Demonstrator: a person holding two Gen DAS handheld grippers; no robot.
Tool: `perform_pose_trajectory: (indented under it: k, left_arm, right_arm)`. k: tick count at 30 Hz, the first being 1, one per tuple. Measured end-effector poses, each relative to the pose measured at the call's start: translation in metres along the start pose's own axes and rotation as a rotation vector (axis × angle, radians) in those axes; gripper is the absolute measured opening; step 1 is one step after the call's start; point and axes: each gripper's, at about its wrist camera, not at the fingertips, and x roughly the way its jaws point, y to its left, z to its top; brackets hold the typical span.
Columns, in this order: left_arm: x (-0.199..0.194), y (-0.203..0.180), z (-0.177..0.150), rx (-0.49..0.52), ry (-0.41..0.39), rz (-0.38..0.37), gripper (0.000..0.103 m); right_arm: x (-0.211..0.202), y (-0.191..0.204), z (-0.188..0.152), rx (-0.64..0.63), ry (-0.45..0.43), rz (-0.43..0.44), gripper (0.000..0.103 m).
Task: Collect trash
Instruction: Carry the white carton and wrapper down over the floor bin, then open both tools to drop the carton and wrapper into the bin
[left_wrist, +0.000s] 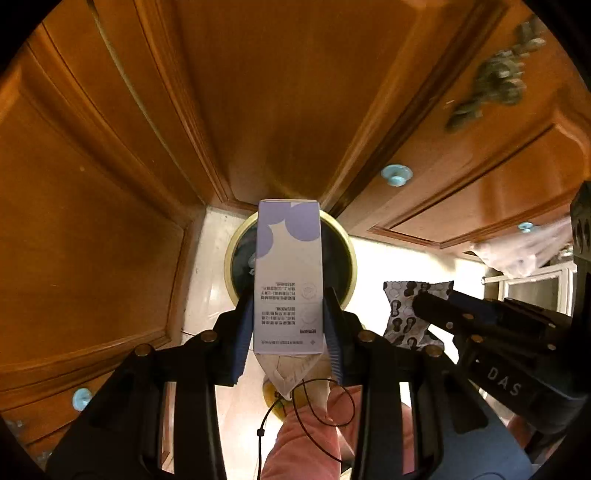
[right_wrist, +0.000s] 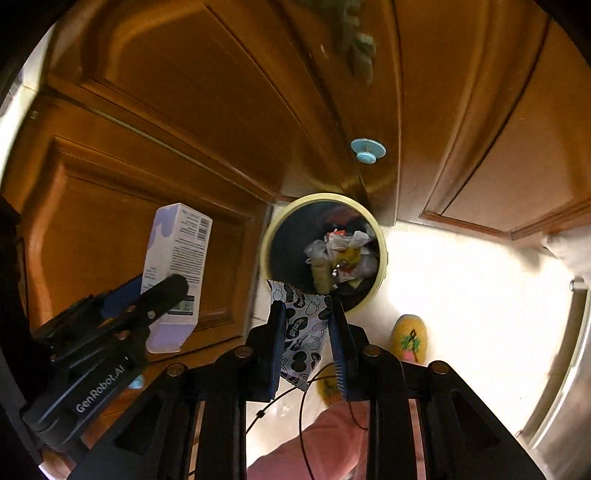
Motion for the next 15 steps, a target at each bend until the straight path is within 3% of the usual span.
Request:
perform_pose_trajectory:
  k: [9, 11, 12, 13, 15]
  left_arm:
    - [0.065, 0.016, 0.003, -0.044, 0.044, 0.02, 0.034]
    - [0.076, 0.023, 0.0, -0.067, 0.061, 0.026, 0.05]
    - [0.081, 0.027, -0.001, -0.076, 0.063, 0.032, 0.054]
    - [0.083, 0.03, -0.002, -0.083, 0.063, 0.036, 0.057]
    - [0.09, 0.035, -0.004, -0.098, 0.072, 0.036, 0.058]
  right_arm:
    - [0.06, -0.013, 0.029, -0.043, 0.025, -0.038, 0.023]
    - [0.074, -0.011, 0.033, -0.05, 0.029, -0.038, 0.024]
    - [0.078, -0.01, 0.034, -0.053, 0.029, -0.035, 0.024]
    - [0.082, -0.01, 0.035, -0.06, 0.032, -0.031, 0.027]
    - [0.084, -0.008, 0.035, -0.066, 0.023, -0.028, 0.049]
